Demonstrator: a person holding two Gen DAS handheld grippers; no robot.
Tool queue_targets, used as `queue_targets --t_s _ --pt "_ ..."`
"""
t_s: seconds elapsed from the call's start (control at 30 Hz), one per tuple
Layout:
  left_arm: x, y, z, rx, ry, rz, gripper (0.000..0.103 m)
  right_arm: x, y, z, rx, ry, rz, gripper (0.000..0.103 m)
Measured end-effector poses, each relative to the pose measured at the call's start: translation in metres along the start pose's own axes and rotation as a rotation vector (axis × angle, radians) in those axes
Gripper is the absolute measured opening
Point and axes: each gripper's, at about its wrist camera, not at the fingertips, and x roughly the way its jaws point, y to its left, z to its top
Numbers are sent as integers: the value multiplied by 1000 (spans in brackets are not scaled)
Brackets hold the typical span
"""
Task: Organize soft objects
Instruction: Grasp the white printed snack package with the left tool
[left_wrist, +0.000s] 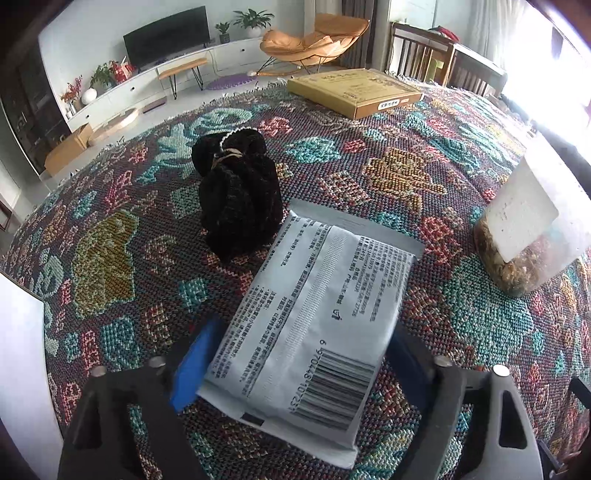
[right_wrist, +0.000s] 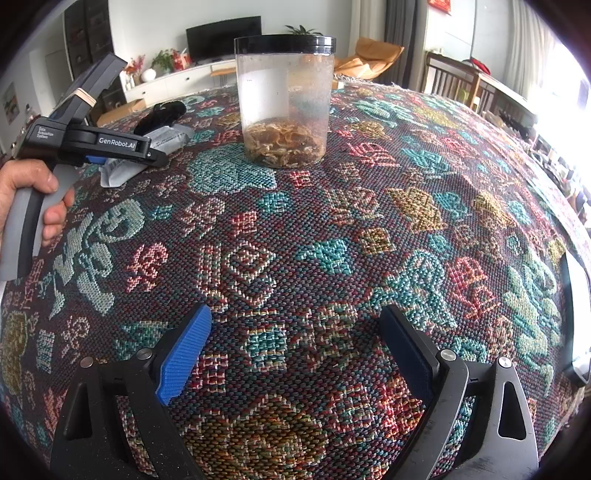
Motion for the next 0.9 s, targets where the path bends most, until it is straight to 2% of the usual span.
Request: queue_targets --t_s 0.07,0.1,0.17,0.3,0.43,0.47,0.5,0.57,0.67,0.9 --pt "-10 0 -9 -22 1 -2 68 0 0 0 0 0 0 94" --pt "-15 1 -16 -47 2 1 67 0 0 0 0 0 0 94" --pt "-29 1 -38 -103 7 37 67 0 0 0 0 0 0 94" --pt "-66 -1 -103 -173 0 91 67 0 0 0 0 0 0 94" --pt "-94 2 -152 -215 -51 134 70 0 0 0 0 0 0 94" --pt "-96 4 -158 -222 -65 138 76 0 0 0 0 0 0 94" --pt "-96 6 -162 -224 -71 144 88 0 0 0 0 0 0 94" --pt "-90 10 -166 -223 -60 159 98 0 0 0 0 0 0 94" --pt "-85 16 -170 -245 -92 140 103 0 -1 0 0 0 0 94" --pt "-84 15 -171 -258 -105 150 103 0 0 0 0 0 0 94"
